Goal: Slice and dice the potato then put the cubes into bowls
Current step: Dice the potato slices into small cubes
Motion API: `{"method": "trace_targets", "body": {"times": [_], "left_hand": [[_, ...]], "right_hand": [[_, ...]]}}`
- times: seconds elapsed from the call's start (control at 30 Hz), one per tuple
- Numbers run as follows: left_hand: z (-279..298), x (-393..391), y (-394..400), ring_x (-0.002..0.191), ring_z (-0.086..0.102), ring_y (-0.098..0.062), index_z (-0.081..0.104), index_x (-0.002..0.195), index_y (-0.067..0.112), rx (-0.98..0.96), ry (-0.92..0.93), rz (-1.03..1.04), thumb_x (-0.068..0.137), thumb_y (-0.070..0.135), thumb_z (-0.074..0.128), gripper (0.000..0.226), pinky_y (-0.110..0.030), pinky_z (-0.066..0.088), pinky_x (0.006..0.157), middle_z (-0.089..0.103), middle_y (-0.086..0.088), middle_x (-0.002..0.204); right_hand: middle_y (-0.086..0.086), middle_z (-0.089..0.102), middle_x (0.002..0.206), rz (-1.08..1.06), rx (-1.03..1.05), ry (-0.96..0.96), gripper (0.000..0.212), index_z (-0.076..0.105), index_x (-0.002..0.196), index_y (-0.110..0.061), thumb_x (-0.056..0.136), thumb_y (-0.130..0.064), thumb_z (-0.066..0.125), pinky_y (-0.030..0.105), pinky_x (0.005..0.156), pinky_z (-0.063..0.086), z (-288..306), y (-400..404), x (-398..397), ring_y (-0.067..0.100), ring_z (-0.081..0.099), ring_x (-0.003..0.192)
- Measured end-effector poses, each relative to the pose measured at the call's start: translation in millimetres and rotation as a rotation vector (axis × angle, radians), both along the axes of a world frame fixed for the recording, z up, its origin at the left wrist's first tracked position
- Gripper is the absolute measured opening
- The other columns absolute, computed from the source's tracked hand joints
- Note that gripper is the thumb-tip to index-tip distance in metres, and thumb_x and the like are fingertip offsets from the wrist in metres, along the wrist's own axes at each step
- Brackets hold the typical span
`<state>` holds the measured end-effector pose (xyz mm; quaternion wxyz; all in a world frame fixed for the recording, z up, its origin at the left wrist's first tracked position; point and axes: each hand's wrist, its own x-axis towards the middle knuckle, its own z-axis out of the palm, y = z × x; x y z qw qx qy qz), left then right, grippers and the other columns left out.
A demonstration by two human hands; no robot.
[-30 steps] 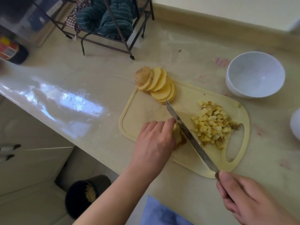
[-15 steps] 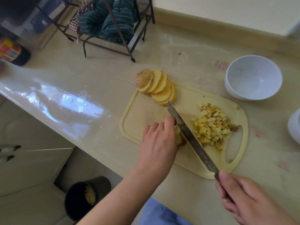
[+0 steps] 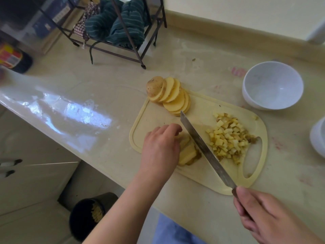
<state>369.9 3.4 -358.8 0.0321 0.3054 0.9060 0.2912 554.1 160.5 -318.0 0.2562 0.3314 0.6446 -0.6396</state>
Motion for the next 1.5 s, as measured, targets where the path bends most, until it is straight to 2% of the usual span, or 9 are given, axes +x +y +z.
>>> {"method": "trace_targets", "body": {"times": [0.17, 0.23, 0.33, 0.53, 0.67, 0.8, 1.03, 1.3, 1.5], "left_hand": [[-8.1, 11.8, -10.4, 0.092, 0.065, -0.017, 0.075, 0.107, 0.008, 0.060, 0.024, -0.060, 0.097, 0.016, 0.061, 0.019, -0.022, 0.050, 0.083, 0.075, -0.002, 0.102], [-8.6, 21.0, -11.0, 0.096, 0.064, -0.017, 0.073, 0.112, 0.008, 0.046, 0.010, -0.081, 0.096, 0.029, 0.059, 0.030, -0.023, 0.051, 0.085, 0.073, -0.003, 0.106], [-17.5, 27.4, -15.1, 0.100, 0.063, -0.024, 0.072, 0.115, 0.004, 0.016, 0.063, -0.132, 0.090, 0.037, 0.068, 0.042, -0.031, 0.054, 0.088, 0.071, -0.007, 0.112], [-34.4, 28.7, -20.7, 0.102, 0.060, -0.030, 0.073, 0.111, -0.004, 0.045, 0.259, -0.211, 0.092, 0.029, 0.074, 0.038, -0.040, 0.054, 0.092, 0.070, -0.017, 0.116], [-35.4, 30.4, -22.0, 0.108, 0.060, -0.033, 0.070, 0.117, -0.003, 0.046, 0.200, -0.219, 0.097, 0.031, 0.071, 0.040, -0.041, 0.051, 0.097, 0.066, -0.018, 0.123], [-32.8, 34.6, -23.3, 0.116, 0.058, -0.033, 0.068, 0.122, 0.000, 0.053, 0.131, -0.202, 0.099, 0.035, 0.067, 0.043, -0.039, 0.050, 0.102, 0.061, -0.017, 0.133], [-39.7, 31.7, -22.6, 0.111, 0.064, -0.035, 0.075, 0.103, -0.003, 0.145, 0.264, -0.299, 0.093, 0.015, 0.075, 0.020, -0.040, 0.053, 0.096, 0.070, -0.017, 0.112], [-40.9, 30.2, -18.6, 0.109, 0.065, -0.036, 0.076, 0.101, -0.001, 0.164, 0.260, -0.332, 0.092, 0.007, 0.074, 0.013, -0.042, 0.053, 0.094, 0.071, -0.016, 0.109], [-41.1, 30.6, -17.2, 0.110, 0.064, -0.036, 0.077, 0.099, -0.001, 0.164, 0.246, -0.320, 0.090, 0.006, 0.075, 0.012, -0.042, 0.053, 0.093, 0.071, -0.017, 0.109]], "right_hand": [[0.010, 0.028, 0.058, 0.002, 0.016, 0.013, 0.084, 0.045, 0.066, -0.012, 0.052, -0.095, 0.047, 0.023, 0.042, 0.021, -0.5, -0.8, 1.1, 0.017, 0.023, 0.047], [0.011, 0.028, 0.058, 0.003, 0.016, 0.012, 0.083, 0.045, 0.067, -0.012, 0.054, -0.093, 0.046, 0.023, 0.042, 0.021, -1.3, -1.7, 1.7, 0.017, 0.023, 0.047], [0.010, 0.029, 0.056, 0.014, 0.036, 0.017, 0.086, 0.044, 0.067, -0.011, 0.051, -0.095, 0.044, 0.021, 0.041, 0.021, -1.3, -2.3, 1.2, 0.017, 0.024, 0.045], [0.008, 0.028, 0.054, 0.010, 0.022, 0.012, 0.088, 0.043, 0.064, -0.010, 0.047, -0.097, 0.047, 0.019, 0.040, 0.022, 1.2, -3.7, -3.0, 0.015, 0.025, 0.042], [0.007, 0.030, 0.054, 0.028, 0.075, 0.016, 0.081, 0.044, 0.067, -0.011, 0.057, -0.091, 0.043, 0.022, 0.042, 0.023, 0.1, -5.7, -0.4, 0.018, 0.026, 0.045], [0.007, 0.030, 0.055, 0.009, 0.099, 0.009, 0.087, 0.044, 0.067, -0.011, 0.051, -0.097, 0.045, 0.023, 0.043, 0.021, 4.1, -3.4, 0.8, 0.017, 0.024, 0.047], [0.002, 0.032, 0.049, 0.043, 0.126, 0.031, 0.085, 0.048, 0.064, -0.014, 0.050, -0.098, 0.043, 0.023, 0.044, 0.023, 13.0, -2.6, 3.0, 0.016, 0.029, 0.045], [-0.002, 0.042, 0.041, 0.141, 0.229, 0.028, 0.089, 0.053, 0.064, -0.021, 0.043, -0.105, 0.029, 0.013, 0.043, 0.028, 19.5, -1.3, 5.5, 0.005, 0.037, 0.040], [-0.003, 0.041, 0.041, 0.175, 0.260, 0.031, 0.094, 0.049, 0.066, -0.017, 0.044, -0.105, 0.025, 0.013, 0.044, 0.028, 22.7, 1.2, 8.8, 0.005, 0.037, 0.039]]}}
